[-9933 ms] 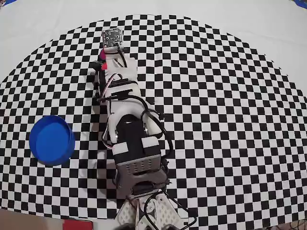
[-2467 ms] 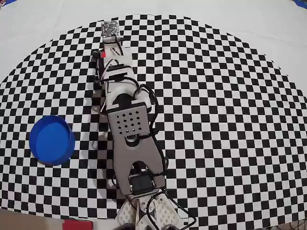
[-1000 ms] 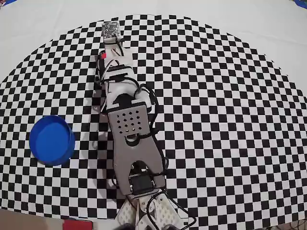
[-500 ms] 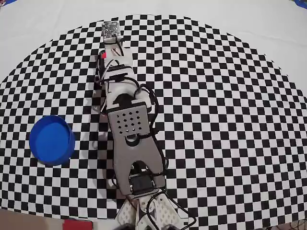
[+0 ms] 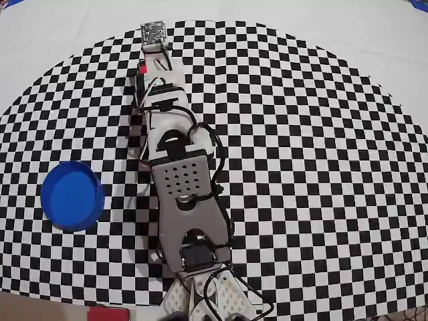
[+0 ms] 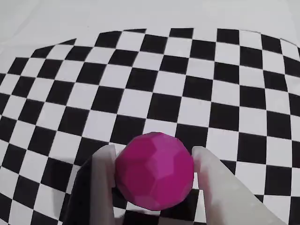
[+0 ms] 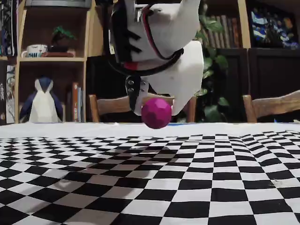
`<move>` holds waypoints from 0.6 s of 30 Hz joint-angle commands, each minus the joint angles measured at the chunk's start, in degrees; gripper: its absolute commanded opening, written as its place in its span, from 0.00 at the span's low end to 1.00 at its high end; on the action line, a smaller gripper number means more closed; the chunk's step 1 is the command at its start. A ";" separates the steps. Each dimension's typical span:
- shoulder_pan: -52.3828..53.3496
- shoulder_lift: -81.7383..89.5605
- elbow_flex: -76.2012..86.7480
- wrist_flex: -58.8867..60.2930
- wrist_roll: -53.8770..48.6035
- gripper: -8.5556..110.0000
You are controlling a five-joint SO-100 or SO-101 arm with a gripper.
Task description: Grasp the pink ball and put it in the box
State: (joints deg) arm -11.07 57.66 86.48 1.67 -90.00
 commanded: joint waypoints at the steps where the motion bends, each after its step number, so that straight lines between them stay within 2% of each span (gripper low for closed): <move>1: 0.09 5.98 0.53 0.26 0.18 0.07; 18: 0.09 18.54 11.25 0.26 0.18 0.07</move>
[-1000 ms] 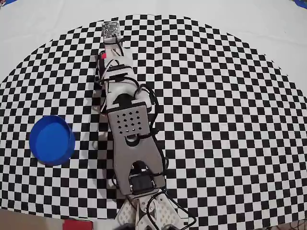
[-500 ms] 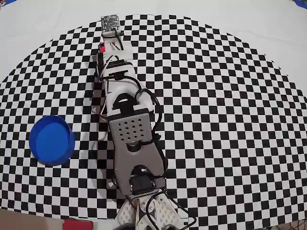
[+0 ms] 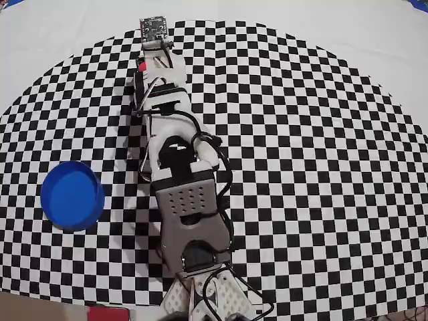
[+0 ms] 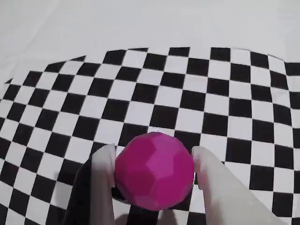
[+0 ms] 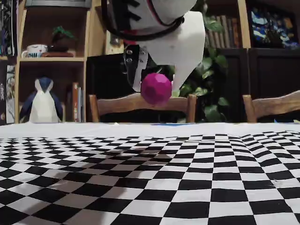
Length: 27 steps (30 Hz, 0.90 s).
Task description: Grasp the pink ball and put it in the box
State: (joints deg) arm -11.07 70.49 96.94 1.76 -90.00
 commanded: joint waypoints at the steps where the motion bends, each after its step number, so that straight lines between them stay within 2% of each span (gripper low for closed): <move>1: 0.00 6.77 1.67 0.18 0.18 0.07; 27: -0.35 31.99 23.82 0.18 0.18 0.07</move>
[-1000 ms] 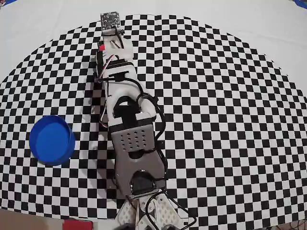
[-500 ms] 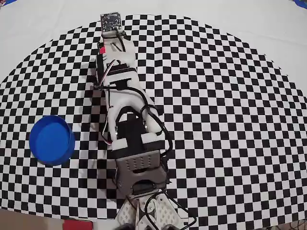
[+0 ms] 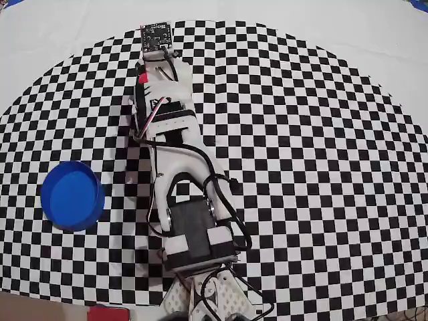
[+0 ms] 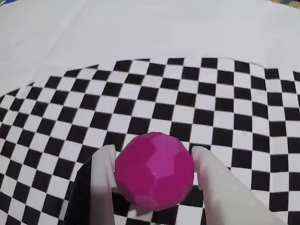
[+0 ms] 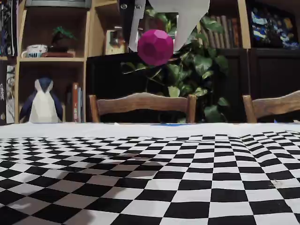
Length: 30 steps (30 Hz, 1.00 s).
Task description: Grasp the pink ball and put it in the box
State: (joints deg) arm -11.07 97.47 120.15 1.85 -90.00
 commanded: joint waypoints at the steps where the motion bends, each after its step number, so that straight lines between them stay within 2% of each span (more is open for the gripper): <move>1: -0.35 5.98 1.41 0.09 0.18 0.07; 16: -1.23 19.78 14.41 0.09 0.18 0.07; 30: -5.98 22.85 17.93 0.09 0.18 0.07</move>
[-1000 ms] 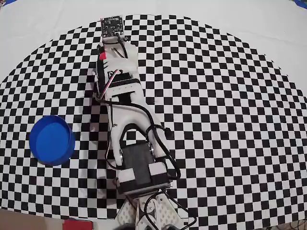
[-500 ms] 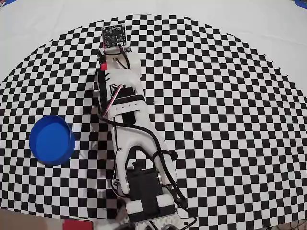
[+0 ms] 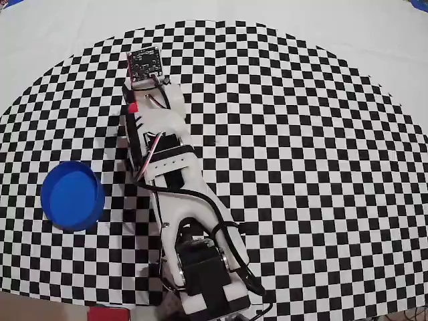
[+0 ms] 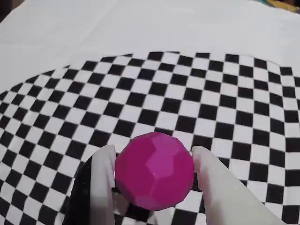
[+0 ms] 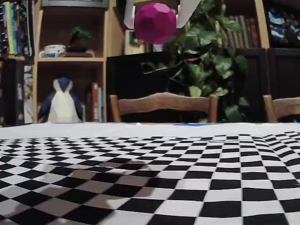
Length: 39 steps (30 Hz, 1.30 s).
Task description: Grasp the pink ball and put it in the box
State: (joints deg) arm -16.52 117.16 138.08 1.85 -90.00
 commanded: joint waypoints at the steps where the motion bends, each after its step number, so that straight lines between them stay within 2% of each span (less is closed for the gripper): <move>1: -0.88 3.34 0.09 0.09 0.18 0.07; 39: -13.62 4.48 4.04 0.09 0.18 0.07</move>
State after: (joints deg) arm -29.00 119.27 142.29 1.85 -90.00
